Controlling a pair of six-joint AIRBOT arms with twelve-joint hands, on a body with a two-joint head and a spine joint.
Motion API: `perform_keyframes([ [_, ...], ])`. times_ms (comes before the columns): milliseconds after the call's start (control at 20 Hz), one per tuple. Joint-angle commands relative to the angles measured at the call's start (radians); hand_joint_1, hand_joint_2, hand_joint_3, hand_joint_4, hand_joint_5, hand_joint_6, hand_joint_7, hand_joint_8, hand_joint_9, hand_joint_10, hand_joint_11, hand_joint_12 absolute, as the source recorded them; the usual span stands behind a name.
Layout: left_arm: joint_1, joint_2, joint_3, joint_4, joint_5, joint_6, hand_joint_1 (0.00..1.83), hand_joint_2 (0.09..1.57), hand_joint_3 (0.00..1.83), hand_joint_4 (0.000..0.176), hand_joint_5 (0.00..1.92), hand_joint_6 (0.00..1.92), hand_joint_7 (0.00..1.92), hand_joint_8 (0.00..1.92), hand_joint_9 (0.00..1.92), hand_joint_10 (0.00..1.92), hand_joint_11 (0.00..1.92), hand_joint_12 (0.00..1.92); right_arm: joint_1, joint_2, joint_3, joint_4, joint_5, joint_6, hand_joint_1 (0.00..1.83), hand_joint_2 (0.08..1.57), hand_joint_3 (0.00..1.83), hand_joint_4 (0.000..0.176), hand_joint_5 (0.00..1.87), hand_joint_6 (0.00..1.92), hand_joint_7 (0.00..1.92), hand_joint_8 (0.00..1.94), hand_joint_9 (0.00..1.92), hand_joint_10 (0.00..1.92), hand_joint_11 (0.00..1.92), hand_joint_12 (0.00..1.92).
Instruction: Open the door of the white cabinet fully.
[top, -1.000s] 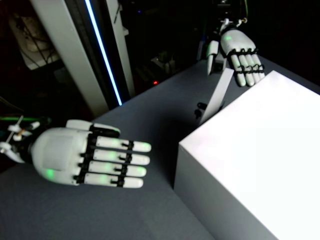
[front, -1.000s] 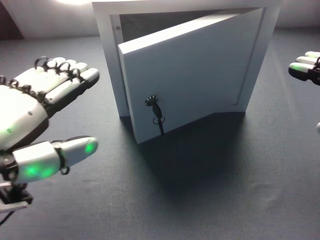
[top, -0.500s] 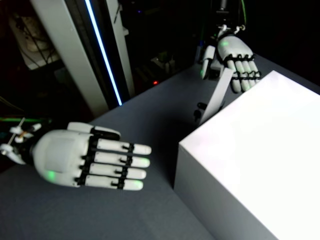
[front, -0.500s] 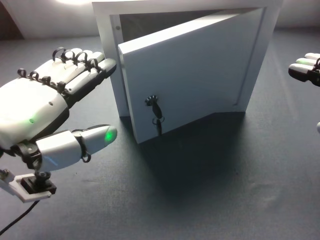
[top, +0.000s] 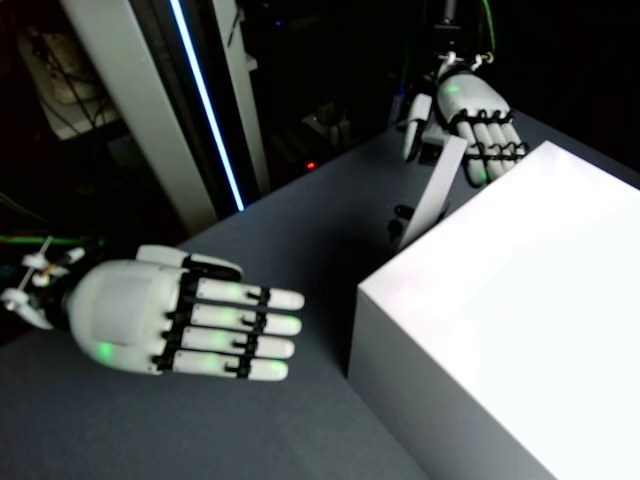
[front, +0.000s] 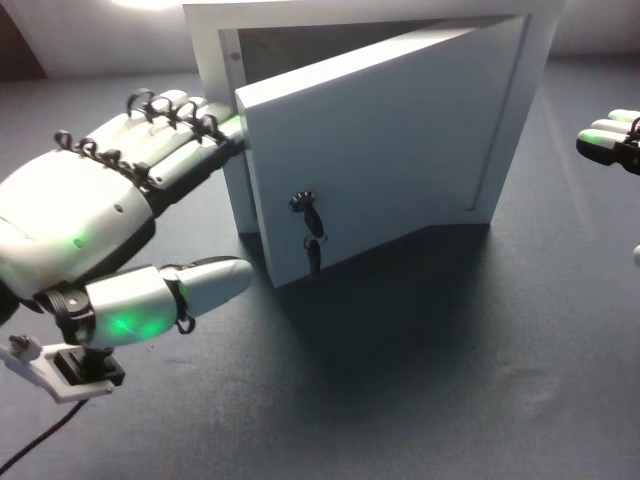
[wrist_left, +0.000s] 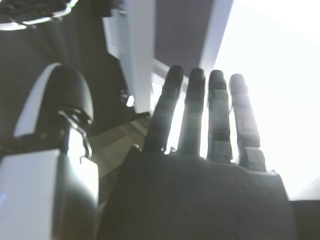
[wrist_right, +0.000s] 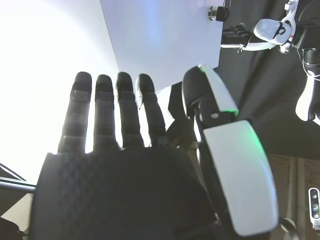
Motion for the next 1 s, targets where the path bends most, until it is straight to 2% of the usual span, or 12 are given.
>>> perform_keyframes([
  [0, -0.013, -0.001, 0.000, 0.009, -0.122, -0.010, 0.05, 1.32, 0.01, 0.015, 0.00, 0.00, 0.00, 0.00, 0.00, 0.00, 0.03, 0.01, 0.005, 0.001, 0.005, 0.029, 0.127, 0.009, 0.56, 1.40, 0.00, 0.000, 0.19, 0.00, 0.13, 0.00, 0.06, 0.00, 0.07, 0.03],
  [150, -0.013, -0.002, -0.005, 0.033, -0.127, -0.030, 0.03, 1.35, 0.01, 0.017, 0.00, 0.00, 0.00, 0.00, 0.00, 0.00, 0.04, 0.02, 0.005, -0.001, 0.007, 0.030, 0.127, 0.014, 0.54, 1.39, 0.00, 0.000, 0.21, 0.01, 0.15, 0.01, 0.08, 0.00, 0.09, 0.03],
  [200, -0.014, -0.002, -0.007, 0.040, -0.125, -0.030, 0.06, 1.35, 0.01, 0.028, 0.01, 0.00, 0.00, 0.00, 0.03, 0.01, 0.08, 0.04, 0.005, -0.001, 0.007, 0.030, 0.127, 0.015, 0.54, 1.39, 0.00, 0.000, 0.21, 0.01, 0.15, 0.01, 0.08, 0.00, 0.10, 0.04],
  [250, -0.014, -0.001, -0.009, 0.047, -0.120, -0.030, 0.04, 1.35, 0.00, 0.014, 0.02, 0.01, 0.01, 0.00, 0.05, 0.01, 0.12, 0.07, 0.005, -0.001, 0.007, 0.030, 0.127, 0.015, 0.56, 1.39, 0.00, 0.000, 0.20, 0.00, 0.15, 0.00, 0.08, 0.00, 0.08, 0.02],
  [300, -0.014, -0.001, -0.010, 0.049, -0.114, -0.030, 0.04, 1.35, 0.00, 0.014, 0.02, 0.01, 0.01, 0.00, 0.05, 0.01, 0.12, 0.07, 0.005, -0.001, 0.008, 0.030, 0.127, 0.016, 0.56, 1.39, 0.00, 0.000, 0.20, 0.00, 0.15, 0.00, 0.08, 0.00, 0.08, 0.02],
  [400, -0.013, -0.001, -0.011, 0.053, -0.105, -0.031, 0.01, 1.36, 0.00, 0.004, 0.02, 0.00, 0.01, 0.00, 0.05, 0.00, 0.01, 0.37, 0.005, -0.001, 0.008, 0.030, 0.127, 0.017, 0.56, 1.40, 0.00, 0.000, 0.20, 0.00, 0.15, 0.00, 0.09, 0.00, 0.08, 0.02],
  [500, -0.013, -0.003, -0.013, 0.057, -0.102, -0.031, 0.00, 1.38, 0.00, 0.000, 0.01, 0.00, 0.01, 0.00, 0.04, 0.00, 0.00, 0.47, 0.005, -0.002, 0.008, 0.030, 0.127, 0.017, 0.54, 1.40, 0.00, 0.000, 0.19, 0.00, 0.15, 0.00, 0.09, 0.00, 0.09, 0.02],
  [750, -0.014, -0.011, -0.013, 0.077, -0.085, -0.033, 0.09, 1.38, 0.00, 0.000, 0.01, 0.00, 0.01, 0.00, 0.02, 0.00, 0.00, 0.40, 0.002, -0.007, 0.011, 0.029, 0.124, 0.017, 0.56, 1.40, 0.00, 0.000, 0.20, 0.00, 0.16, 0.00, 0.10, 0.00, 0.10, 0.02],
  [950, -0.018, -0.024, -0.015, 0.107, -0.071, -0.045, 0.09, 1.40, 0.00, 0.000, 0.06, 0.00, 0.04, 0.00, 0.02, 0.00, 0.00, 0.20, 0.002, -0.007, 0.013, 0.029, 0.122, 0.017, 0.55, 1.40, 0.00, 0.000, 0.19, 0.00, 0.16, 0.00, 0.10, 0.00, 0.09, 0.02],
])
